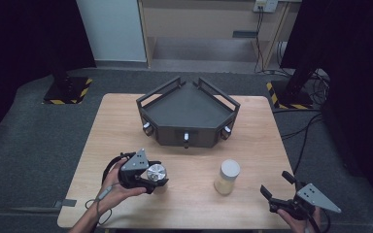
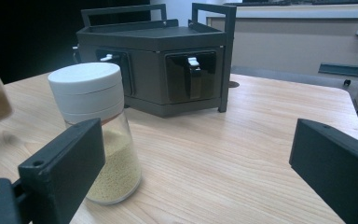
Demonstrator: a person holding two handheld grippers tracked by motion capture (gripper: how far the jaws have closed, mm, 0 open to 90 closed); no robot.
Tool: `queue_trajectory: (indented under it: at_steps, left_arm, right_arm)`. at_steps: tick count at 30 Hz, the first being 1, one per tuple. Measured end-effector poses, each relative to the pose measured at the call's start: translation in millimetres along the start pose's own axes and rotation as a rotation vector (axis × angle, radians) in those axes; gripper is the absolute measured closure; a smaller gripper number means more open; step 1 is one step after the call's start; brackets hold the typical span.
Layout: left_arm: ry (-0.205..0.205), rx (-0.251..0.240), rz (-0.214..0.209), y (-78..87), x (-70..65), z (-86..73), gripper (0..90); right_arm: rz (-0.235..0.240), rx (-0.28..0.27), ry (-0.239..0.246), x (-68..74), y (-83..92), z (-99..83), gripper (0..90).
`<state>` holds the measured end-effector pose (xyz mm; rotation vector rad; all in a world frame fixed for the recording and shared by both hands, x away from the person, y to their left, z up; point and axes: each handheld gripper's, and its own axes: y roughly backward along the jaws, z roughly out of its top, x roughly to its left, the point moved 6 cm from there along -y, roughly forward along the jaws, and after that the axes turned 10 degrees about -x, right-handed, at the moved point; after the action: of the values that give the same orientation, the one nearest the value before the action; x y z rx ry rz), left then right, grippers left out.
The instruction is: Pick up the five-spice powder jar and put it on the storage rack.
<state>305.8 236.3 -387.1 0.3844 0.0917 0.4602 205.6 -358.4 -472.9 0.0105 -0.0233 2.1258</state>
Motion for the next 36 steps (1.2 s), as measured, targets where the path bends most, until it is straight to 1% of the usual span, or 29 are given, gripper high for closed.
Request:
queue_trajectory:
  at_steps: [4, 10, 14, 17, 20, 23, 24, 26, 30, 33, 36]
  left_arm:
    - [0.006, -0.019, 0.013, 4.4, 6.5, 14.7, 33.5]
    - [-0.003, -0.017, 0.035, 7.0, 12.9, 37.1, 33.5]
    - [-0.004, -0.016, 0.052, 7.2, 16.9, 52.4, 33.5]
    - [0.01, -0.017, 0.068, 6.7, 22.3, 64.4, 33.5]
    - [0.007, -0.014, 0.082, 5.9, 27.8, 77.4, 33.5]
    - [0.014, -0.022, 0.091, 4.5, 33.7, 89.0, 33.5]
    - [0.016, -0.018, 0.092, 3.6, 35.8, 93.3, 33.5]
    - [0.008, -0.012, 0.099, 1.5, 39.6, 102.1, 33.5]
    - [0.003, -0.007, 0.095, -1.3, 46.9, 114.8, 33.5]
    - [-0.01, -0.002, 0.092, -3.5, 53.1, 122.8, 33.5]
    - [-0.017, -0.006, 0.071, -6.0, 63.4, 126.8, 33.5]
  right_arm:
    - [-0.005, 0.0, -0.007, -0.4, 0.2, -0.2, 3.2]
    - [-0.016, -0.01, -0.021, -0.7, 0.5, -1.2, 1.1]
    - [-0.006, -0.003, -0.027, -1.4, -0.2, -1.6, 0.9]
    - [-0.003, -0.005, -0.028, -1.5, -0.2, -1.7, 0.9]
    - [-0.004, -0.006, -0.03, -1.5, -0.1, -1.8, 0.9]
    - [-0.004, -0.005, -0.029, -1.7, 0.0, -1.7, 0.9]
    - [0.0, -0.004, -0.029, -2.0, 0.1, -1.6, 0.9]
    - [0.009, -0.003, -0.026, -2.6, 0.3, -1.6, 0.9]
    - [0.012, -0.004, -0.024, -2.5, 0.3, -1.6, 0.9]
    - [0.014, -0.005, -0.025, -2.6, 0.4, -1.9, 0.9]
    - [0.014, -0.004, -0.028, -2.9, 0.0, -2.7, 0.9]
